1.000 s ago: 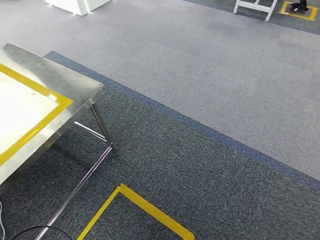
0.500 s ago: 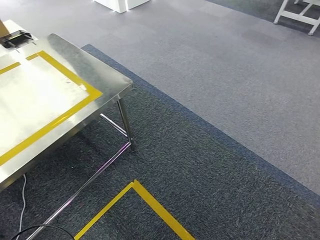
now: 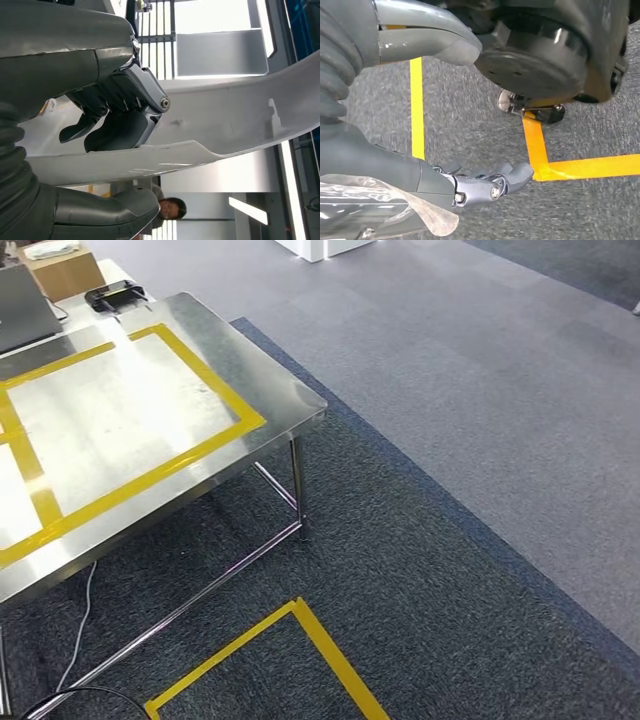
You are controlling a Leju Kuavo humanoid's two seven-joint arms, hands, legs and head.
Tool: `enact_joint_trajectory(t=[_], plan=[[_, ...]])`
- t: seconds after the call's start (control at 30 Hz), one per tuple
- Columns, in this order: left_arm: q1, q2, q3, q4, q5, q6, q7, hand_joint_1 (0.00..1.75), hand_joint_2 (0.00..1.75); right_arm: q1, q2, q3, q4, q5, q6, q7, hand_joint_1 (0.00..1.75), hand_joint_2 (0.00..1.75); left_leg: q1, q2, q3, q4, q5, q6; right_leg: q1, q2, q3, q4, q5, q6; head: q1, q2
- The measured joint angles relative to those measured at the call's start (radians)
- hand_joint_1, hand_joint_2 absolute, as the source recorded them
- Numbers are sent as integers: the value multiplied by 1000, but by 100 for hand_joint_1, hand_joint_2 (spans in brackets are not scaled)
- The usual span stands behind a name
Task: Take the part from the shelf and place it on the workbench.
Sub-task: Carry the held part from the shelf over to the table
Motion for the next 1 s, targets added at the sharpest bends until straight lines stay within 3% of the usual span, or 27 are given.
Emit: enact_joint_trajectory(t=[0.03,0.1,0.2,0.33,0.37,0.4,0.47,0.5,0.53,0.6,0.67,0.7,0.77,0.8,0.83,0.87,0.9,0.97,1.0], plan=[[1,0,0,0,1,-2,0,175,175,0,0,0,1,6,-1,-3,0,175,2,-13,-6,1,2,-7,0,11,6,-9,-6,-3,-1,0],[5,-1,2,0,3,-7,0,175,175,0,0,-2,2,18,-3,-12,0,175,6,-38,-15,1,7,-19,2,-10,12,-14,-4,-12,-1,0],[7,-1,4,-1,6,-11,0,175,175,-1,1,-4,3,24,-2,-17,0,175,7,-52,-16,3,6,-24,-3,-28,14,-21,-1,-19,-2,0],[1,-1,6,0,-2,-24,-12,175,175,-2,1,-9,7,39,13,-21,0,175,7,89,-145,283,-120,-42,3,-135,14,-24,-13,-36,-14,0],[2,-1,6,0,-2,-24,-14,175,175,-3,1,-11,8,40,14,-21,0,175,8,93,-131,259,-99,-42,3,-149,17,-24,-16,-35,-14,0],[1,0,6,0,-2,-24,-15,175,175,-5,1,-12,8,39,15,-22,0,175,7,103,-97,199,-66,-40,3,-162,21,-24,-19,-33,-14,0],[-2,1,6,0,-5,-23,-14,175,175,-7,1,-12,8,32,19,-18,0,175,2,145,-23,64,-18,-30,6,-184,32,-24,-26,-24,-14,0],[-4,2,6,0,-7,-21,-13,175,175,-7,1,-13,8,28,23,-15,0,175,-2,160,-2,23,-10,-24,8,-193,36,-23,-30,-19,-13,0],[-5,3,5,0,-10,-18,-12,175,175,-8,1,-13,7,24,27,-11,0,175,-5,167,4,8,-12,-18,10,-202,39,-23,-32,-13,-13,0],[-3,3,5,0,-13,-10,-11,175,175,-11,1,-13,6,19,32,-7,0,175,-6,148,1,5,-10,-7,9,-214,50,-24,-36,-3,-13,0],[-2,4,4,0,-12,-2,-14,175,175,-13,1,-13,5,16,32,-9,0,175,-1,130,2,-1,-4,4,7,-178,44,4,-59,8,-10,0],[-2,4,4,0,-11,1,-15,175,175,-12,1,-14,5,15,32,-10,0,175,2,122,3,-4,-1,9,5,-148,22,49,-85,12,-8,0],[-3,6,2,1,-8,6,-16,175,175,-10,1,-16,5,11,33,-12,0,175,3,103,1,-4,-1,13,5,-107,-51,189,-145,15,-6,0],[-4,7,1,2,-7,8,-16,175,175,-7,1,-16,5,8,34,-11,0,175,2,92,1,-4,-2,14,5,-102,-87,250,-160,15,-6,0],[-5,10,-1,4,-5,11,-16,175,175,-5,1,-17,4,4,35,-9,0,175,2,80,2,-3,-2,14,5,-100,-109,280,-156,15,-6,0],[-5,13,-4,5,-4,16,-15,175,175,-3,1,-17,3,-2,37,-6,0,175,2,66,4,-3,-3,14,5,-98,-112,267,-129,15,-6,0],[-6,17,-8,6,-4,21,-14,175,175,-1,1,-17,0,-8,39,-3,0,175,3,52,8,-3,-5,13,3,-91,-96,214,-86,14,-6,0],[-7,26,-18,9,-2,32,-12,175,175,3,1,-17,-6,-17,45,3,0,175,3,27,11,0,-10,6,-1,-52,-39,71,-14,10,-6,0],[-8,31,-24,10,-1,36,-12,175,175,4,1,-17,-8,-19,48,6,0,175,3,15,9,1,-12,1,-2,-34,-18,23,-1,8,-6,0]])
